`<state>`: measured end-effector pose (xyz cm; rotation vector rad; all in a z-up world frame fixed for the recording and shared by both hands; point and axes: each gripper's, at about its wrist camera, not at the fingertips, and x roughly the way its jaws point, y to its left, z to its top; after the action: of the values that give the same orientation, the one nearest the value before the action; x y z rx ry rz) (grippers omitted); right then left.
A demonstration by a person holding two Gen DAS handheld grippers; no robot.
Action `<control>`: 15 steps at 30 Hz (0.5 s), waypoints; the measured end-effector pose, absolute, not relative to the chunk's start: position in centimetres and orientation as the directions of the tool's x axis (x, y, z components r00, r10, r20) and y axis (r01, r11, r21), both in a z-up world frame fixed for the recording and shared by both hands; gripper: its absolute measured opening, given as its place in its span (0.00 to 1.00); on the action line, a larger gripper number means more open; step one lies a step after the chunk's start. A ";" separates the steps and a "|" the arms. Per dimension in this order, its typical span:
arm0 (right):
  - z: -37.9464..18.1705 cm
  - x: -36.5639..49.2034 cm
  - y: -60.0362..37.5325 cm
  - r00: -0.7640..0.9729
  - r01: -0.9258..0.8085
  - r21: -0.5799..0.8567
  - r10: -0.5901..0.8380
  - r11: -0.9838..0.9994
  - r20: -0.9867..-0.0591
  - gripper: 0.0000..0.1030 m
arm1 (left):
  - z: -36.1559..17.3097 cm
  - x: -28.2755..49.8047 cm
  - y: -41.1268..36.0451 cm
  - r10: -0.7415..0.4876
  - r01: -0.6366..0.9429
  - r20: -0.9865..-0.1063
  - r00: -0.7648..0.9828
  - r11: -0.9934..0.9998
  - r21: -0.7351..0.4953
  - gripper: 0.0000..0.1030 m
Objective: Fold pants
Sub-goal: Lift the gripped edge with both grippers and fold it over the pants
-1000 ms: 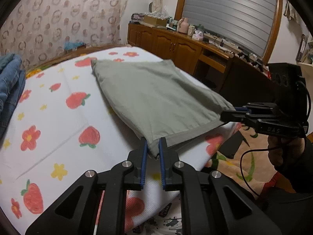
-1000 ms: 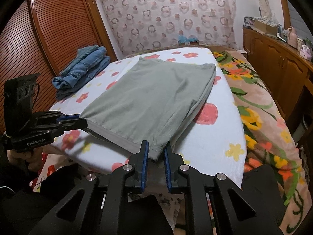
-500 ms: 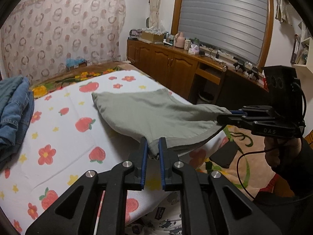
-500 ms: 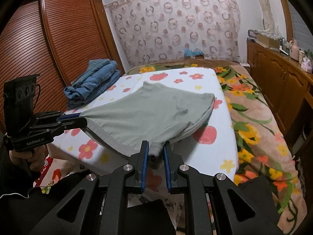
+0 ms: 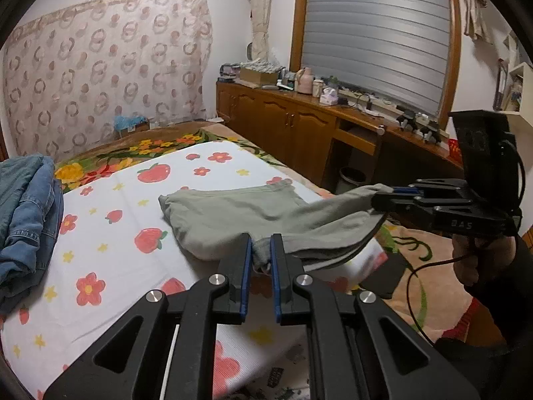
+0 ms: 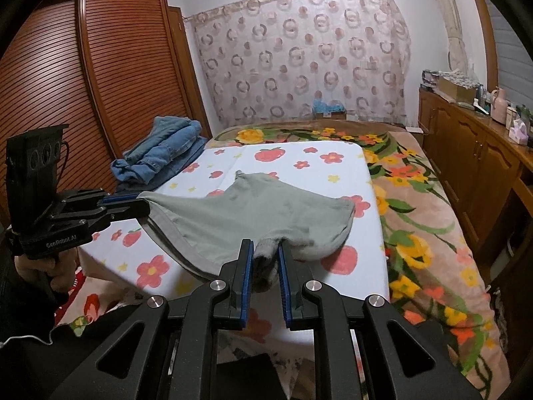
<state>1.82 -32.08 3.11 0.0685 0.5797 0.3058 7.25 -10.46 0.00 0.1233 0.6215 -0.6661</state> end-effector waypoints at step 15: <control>2.0 8.8 -31.8 0.790 -0.215 0.147 0.260 0.965 -0.554 0.14 | -2.9 14.5 -11.6 -0.468 0.567 -0.646 0.603 0.821 -0.065 0.11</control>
<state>8.75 -31.77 1.96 0.0779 0.6077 0.2560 14.52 -11.63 -2.91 0.1522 0.7018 -0.6021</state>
